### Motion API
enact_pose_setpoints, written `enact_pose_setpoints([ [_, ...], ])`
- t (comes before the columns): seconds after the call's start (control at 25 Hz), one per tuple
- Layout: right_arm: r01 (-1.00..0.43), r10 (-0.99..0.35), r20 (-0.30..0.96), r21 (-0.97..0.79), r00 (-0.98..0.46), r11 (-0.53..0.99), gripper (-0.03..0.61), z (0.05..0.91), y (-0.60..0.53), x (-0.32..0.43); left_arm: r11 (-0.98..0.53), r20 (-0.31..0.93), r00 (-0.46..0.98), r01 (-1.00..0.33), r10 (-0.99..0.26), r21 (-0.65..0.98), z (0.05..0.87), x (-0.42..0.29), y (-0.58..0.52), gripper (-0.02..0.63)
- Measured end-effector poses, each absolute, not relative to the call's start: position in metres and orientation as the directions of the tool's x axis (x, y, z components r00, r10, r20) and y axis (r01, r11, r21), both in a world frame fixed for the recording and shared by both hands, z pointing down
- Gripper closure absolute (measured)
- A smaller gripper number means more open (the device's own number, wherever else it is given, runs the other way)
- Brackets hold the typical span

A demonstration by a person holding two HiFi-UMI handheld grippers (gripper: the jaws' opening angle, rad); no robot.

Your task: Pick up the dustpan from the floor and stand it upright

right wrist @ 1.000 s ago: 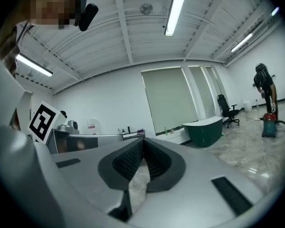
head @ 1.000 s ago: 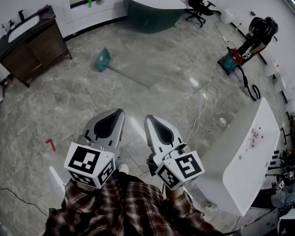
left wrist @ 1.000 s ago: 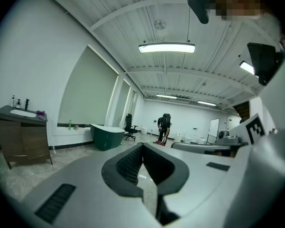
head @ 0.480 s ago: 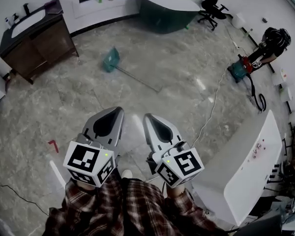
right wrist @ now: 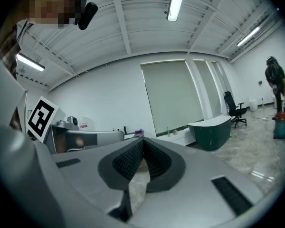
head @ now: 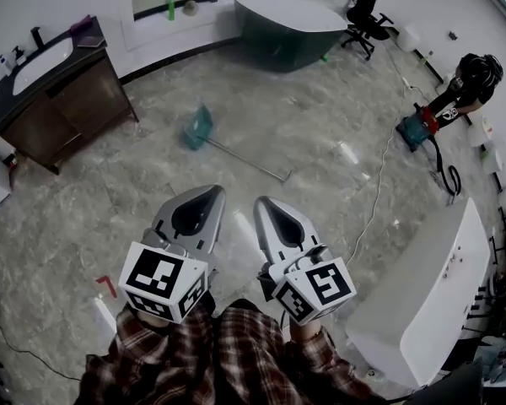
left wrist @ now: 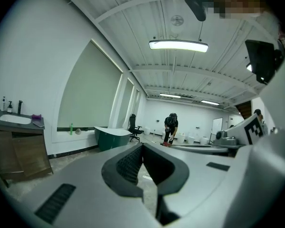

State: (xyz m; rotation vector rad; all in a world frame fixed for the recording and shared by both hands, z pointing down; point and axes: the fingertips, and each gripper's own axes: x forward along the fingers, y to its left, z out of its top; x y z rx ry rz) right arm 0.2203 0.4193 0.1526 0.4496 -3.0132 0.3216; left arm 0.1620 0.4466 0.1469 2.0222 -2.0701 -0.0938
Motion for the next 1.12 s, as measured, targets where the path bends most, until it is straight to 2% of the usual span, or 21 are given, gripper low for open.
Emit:
enact_pose_setpoints([
  [0.52,-0.392,-0.356,0.184,-0.231,-0.916,0.89,0.568,0.186,0.342,0.164,-0.041,0.176,0.092,-0.961,-0.98,0.274,0.179,0.104,0.359,0.603],
  [1.12,-0.346,-0.318,0.164,-0.188,-0.934,0.919,0.568,0.154,0.115,0.101,-0.019,0.134,0.054,-0.968,-0.99,0.251,0.151,0.045,0.137,0.603],
])
